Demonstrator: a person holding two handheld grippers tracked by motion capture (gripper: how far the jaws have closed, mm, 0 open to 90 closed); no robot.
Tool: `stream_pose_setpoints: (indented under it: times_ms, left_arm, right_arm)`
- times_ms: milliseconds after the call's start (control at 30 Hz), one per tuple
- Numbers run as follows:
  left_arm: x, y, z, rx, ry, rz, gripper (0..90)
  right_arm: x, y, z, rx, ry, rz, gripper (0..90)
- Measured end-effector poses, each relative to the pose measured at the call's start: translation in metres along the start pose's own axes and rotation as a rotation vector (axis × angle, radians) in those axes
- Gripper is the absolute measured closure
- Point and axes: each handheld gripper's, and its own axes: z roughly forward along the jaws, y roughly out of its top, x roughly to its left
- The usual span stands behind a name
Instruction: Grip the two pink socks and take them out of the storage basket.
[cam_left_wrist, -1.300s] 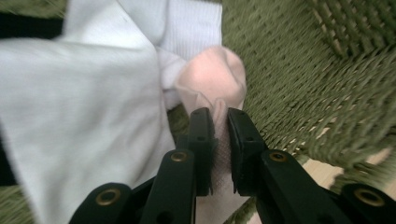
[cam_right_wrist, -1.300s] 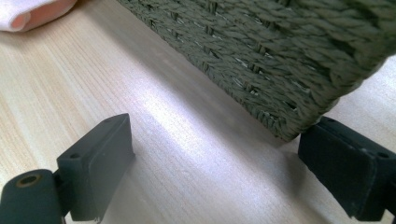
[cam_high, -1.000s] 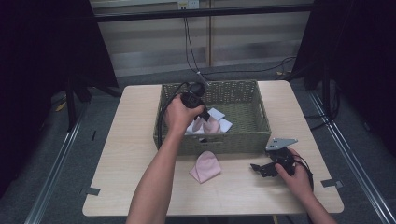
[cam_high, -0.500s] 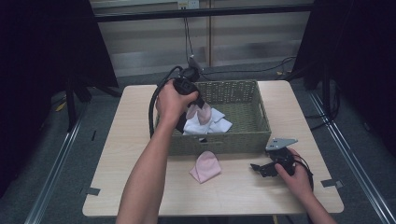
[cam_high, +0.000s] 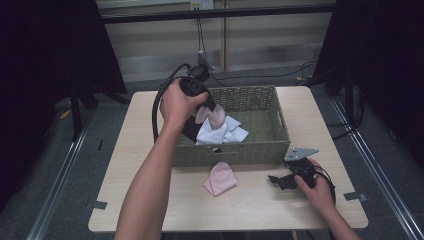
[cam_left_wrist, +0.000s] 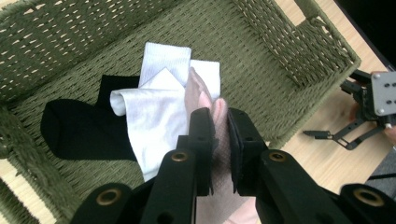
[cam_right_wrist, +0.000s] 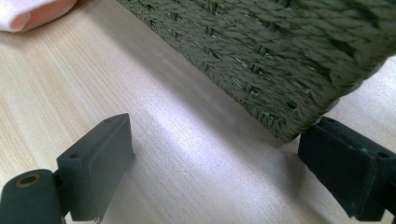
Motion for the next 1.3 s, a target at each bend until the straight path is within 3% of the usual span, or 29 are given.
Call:
stream_pose_setpoints:
  times_ms: [267,633,1033,1300]
  left_arm:
    - [-0.003,-0.002,-0.015,0.012,-0.012,0.002,81.0]
    - [-0.019,-0.01,-0.039,0.002,-0.04,0.045,81.0]
    - [-0.028,-0.027,-0.045,0.029,-0.085,0.093,80.8]
    - [-0.034,-0.039,-0.053,0.014,-0.118,0.123,80.6]
  right_arm:
    - [0.0,0.0,0.0,0.0,0.0,0.0,9.6]
    - [0.0,0.0,0.0,0.0,0.0,0.0,9.6]
    - [0.0,0.0,0.0,0.0,0.0,0.0,9.6]
    - [0.0,0.0,0.0,0.0,0.0,0.0,9.6]
